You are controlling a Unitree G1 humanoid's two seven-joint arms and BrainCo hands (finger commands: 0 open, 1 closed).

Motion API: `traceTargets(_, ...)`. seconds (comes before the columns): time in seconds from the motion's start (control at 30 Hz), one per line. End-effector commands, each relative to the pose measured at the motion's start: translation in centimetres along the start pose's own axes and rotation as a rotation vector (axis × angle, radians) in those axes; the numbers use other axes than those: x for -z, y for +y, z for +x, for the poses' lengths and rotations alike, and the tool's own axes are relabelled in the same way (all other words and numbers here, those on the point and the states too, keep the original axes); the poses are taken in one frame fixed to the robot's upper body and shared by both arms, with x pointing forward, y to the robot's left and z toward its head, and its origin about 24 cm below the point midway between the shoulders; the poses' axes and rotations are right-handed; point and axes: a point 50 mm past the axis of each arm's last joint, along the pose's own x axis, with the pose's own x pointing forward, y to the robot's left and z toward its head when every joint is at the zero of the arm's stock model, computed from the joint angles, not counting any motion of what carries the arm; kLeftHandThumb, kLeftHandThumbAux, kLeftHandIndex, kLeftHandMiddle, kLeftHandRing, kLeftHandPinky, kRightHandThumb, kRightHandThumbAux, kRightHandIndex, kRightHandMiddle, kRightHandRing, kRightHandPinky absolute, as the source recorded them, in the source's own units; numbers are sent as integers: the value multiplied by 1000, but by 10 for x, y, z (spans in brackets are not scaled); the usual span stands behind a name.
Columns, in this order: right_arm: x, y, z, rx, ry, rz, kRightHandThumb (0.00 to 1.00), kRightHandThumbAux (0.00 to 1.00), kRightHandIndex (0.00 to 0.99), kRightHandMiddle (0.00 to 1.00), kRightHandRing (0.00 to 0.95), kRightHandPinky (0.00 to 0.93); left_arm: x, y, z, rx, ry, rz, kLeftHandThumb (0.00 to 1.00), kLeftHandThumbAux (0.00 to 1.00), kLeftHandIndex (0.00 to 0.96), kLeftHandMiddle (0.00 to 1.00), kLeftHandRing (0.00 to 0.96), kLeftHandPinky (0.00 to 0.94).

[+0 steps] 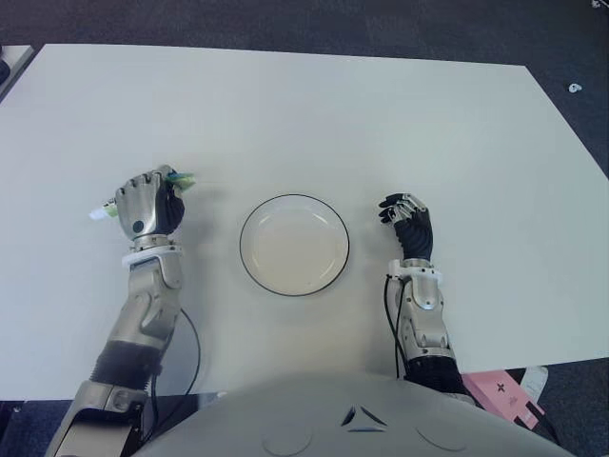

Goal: Put the toothpaste on the table into the plate.

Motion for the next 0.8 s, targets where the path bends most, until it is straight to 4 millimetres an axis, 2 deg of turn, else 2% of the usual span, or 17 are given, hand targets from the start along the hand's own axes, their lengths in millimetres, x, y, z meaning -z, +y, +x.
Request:
traceTargets(0.03,20,-3,-10,12,115,2,706,729,429,524,543,547,-8,6,5,-69,-32,-38,743,700,442,917,908,903)
traceTargets(0.23,20,-2,-8,6,112,10,707,728,429,523,542,541,-39,33,12,-150,-153,-165,745,700,442,922,909,903)
traceTargets(0.47,20,-2,-7,5,107,11,707,728,429,526,541,539,-56,45,13,-193,-271,-199,745,700,442,946,925,908)
traceTargets(0.8,21,-1,-6,6,111,19,707,729,429,526,537,536,-89,54,2,-182,-486,-248,746,699,442,960,931,907)
